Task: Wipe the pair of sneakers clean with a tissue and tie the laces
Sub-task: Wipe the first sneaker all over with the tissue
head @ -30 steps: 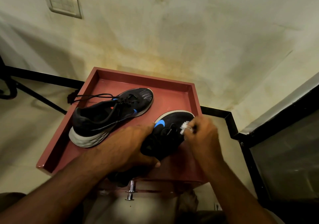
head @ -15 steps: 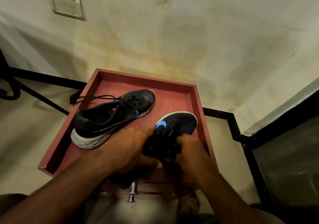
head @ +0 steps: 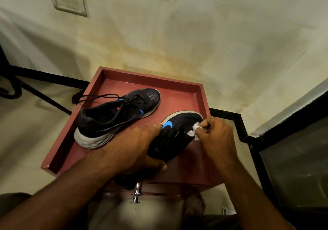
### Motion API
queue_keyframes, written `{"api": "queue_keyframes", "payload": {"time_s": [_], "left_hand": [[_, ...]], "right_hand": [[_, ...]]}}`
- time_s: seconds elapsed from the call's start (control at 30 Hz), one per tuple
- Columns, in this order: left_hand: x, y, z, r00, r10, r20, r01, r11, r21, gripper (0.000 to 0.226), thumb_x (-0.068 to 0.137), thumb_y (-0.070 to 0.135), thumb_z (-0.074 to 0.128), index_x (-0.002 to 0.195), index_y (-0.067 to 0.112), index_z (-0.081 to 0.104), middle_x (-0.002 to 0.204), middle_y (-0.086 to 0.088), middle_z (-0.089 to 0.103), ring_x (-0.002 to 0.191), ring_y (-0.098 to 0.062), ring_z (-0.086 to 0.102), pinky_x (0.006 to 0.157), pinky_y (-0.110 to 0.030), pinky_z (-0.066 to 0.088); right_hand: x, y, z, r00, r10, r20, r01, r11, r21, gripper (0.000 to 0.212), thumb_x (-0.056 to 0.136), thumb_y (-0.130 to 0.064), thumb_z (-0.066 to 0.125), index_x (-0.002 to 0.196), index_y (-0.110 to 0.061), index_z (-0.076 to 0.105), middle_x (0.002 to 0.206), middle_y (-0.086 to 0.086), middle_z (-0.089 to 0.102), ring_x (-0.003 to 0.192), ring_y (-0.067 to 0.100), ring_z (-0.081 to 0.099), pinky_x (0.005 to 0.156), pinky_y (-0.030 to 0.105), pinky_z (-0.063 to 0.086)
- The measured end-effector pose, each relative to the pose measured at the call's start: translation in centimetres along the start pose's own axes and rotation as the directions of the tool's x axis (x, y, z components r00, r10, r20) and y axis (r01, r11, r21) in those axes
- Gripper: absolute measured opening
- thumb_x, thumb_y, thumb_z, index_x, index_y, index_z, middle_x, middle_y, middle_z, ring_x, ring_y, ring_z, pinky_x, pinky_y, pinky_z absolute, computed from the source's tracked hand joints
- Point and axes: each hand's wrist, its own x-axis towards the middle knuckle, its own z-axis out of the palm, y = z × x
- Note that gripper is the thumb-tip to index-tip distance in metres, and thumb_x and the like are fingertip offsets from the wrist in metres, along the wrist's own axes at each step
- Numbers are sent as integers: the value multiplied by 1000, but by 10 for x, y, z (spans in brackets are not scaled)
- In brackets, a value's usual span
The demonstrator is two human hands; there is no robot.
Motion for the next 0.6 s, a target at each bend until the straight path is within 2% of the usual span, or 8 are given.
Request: {"api": "queue_keyframes", "payload": {"time_s": [0.07, 0.17, 0.2, 0.37, 0.4, 0.5, 0.53, 0.6], "left_hand": [[-1, 0, -1, 1000, 9, -10, -8, 1000, 8, 93, 67, 68, 81, 146, 41, 39, 131, 18, 62, 116, -7, 60, 92, -28, 50], [0, 1, -1, 1000, 7, -5, -7, 1000, -9, 88, 68, 65, 82, 143, 41, 43, 124, 17, 65, 110, -6, 62, 88, -27, 51], [0, 1, -1, 1000, 6, -3, -6, 1000, -10, 86, 68, 64, 82, 141, 41, 44, 123, 17, 65, 109, -6, 62, 88, -28, 52], [-1, 3, 0, 1000, 20, -14, -20, 999, 31, 93, 68, 67, 82, 146, 38, 40, 129, 16, 63, 115, -8, 60, 85, -23, 45], [-1, 2, 0, 1000, 20, -16, -20, 999, 31, 95, 67, 68, 81, 147, 38, 39, 130, 16, 63, 114, -8, 60, 85, -23, 45], [0, 1, 1, 1000, 18, -9, -18, 999, 32, 97, 67, 69, 80, 149, 39, 37, 129, 14, 63, 113, -8, 61, 88, -25, 49], [0, 0, 1, 1000, 20, -12, -20, 999, 30, 96, 68, 69, 80, 148, 38, 38, 128, 14, 64, 112, -8, 61, 88, -25, 49], [1, 0, 1, 1000, 20, -16, -19, 999, 27, 98, 67, 69, 80, 150, 36, 38, 130, 13, 63, 114, -8, 61, 87, -21, 46]], "right_hand": [[-6, -2, 3, 1000, -19, 14, 19, 1000, 1, 13, 84, -13, 74, 75, -20, 68, 80, -3, 68, 72, 11, 64, 65, 29, 52], [-35, -13, 23, 921, -37, 387, 83, 991, -102, 13, 92, -6, 68, 86, -18, 68, 90, -4, 66, 75, 8, 60, 69, 16, 48], [-35, -15, 23, 912, -46, 407, 100, 989, -112, 15, 92, -5, 68, 86, -19, 69, 88, -7, 64, 73, 5, 58, 68, 10, 44], [4, -2, -3, 998, -18, -68, 17, 1000, -14, 14, 83, -13, 74, 72, -17, 67, 78, -2, 64, 69, 11, 62, 58, 20, 44], [-1, -4, 1, 998, -39, -50, 37, 998, -46, 16, 85, -13, 74, 72, -18, 65, 81, -1, 63, 69, 10, 58, 59, 16, 40], [-32, -12, 23, 959, -77, 273, 112, 987, -117, 21, 93, -10, 68, 77, -20, 60, 86, -5, 56, 71, 8, 52, 58, 9, 35], [-33, -12, 25, 952, -77, 297, 117, 986, -119, 18, 93, -9, 68, 79, -19, 61, 85, -7, 55, 71, 7, 53, 58, 9, 38], [-17, -5, 18, 990, -68, 125, 78, 994, -74, 16, 86, -11, 74, 76, -19, 64, 80, -8, 58, 69, 4, 55, 57, 10, 39]]}}
